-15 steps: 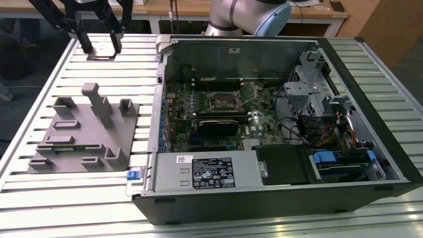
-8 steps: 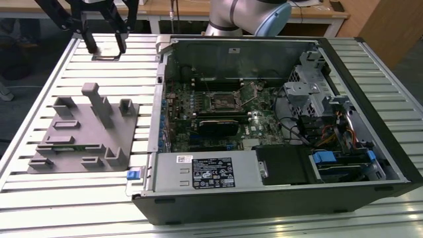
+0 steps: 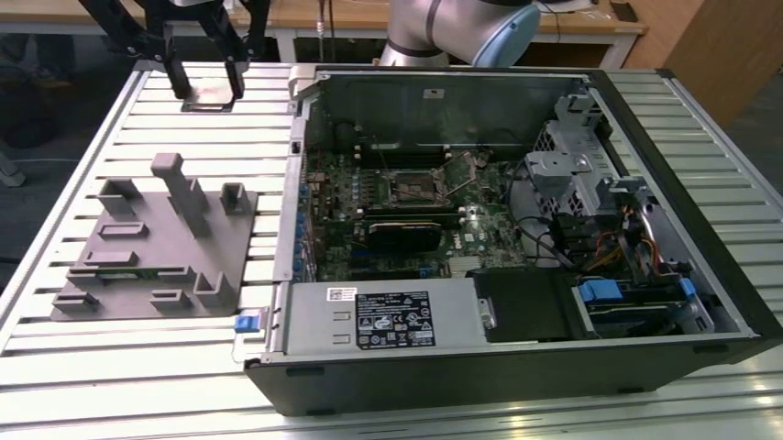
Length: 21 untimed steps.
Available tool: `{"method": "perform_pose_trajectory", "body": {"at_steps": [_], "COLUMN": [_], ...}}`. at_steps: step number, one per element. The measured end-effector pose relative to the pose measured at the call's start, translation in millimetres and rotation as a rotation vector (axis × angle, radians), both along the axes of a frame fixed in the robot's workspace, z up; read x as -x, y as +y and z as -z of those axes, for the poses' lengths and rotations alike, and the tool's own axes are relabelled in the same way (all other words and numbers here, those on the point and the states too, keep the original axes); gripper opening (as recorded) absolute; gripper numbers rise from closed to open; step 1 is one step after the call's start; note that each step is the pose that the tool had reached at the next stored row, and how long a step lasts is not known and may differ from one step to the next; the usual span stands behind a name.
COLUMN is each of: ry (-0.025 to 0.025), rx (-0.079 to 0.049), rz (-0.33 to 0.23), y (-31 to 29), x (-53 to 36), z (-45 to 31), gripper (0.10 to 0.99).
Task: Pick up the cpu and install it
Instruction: 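Pick up the cpu and move it towards the insertion slot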
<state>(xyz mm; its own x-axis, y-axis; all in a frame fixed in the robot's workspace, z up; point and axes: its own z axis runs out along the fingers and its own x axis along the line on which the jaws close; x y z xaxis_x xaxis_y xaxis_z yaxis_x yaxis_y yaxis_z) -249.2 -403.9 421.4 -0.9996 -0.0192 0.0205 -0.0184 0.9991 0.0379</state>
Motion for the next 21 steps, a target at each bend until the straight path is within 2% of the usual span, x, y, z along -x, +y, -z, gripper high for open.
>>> {"method": "perform_pose_trajectory", "body": {"at_steps": [21], "ry": [0.0000], "rx": [0.000], "rz": [0.000], "y": [0.2], "x": [-25.0], "z": [0.0], "gripper": [0.529]}}
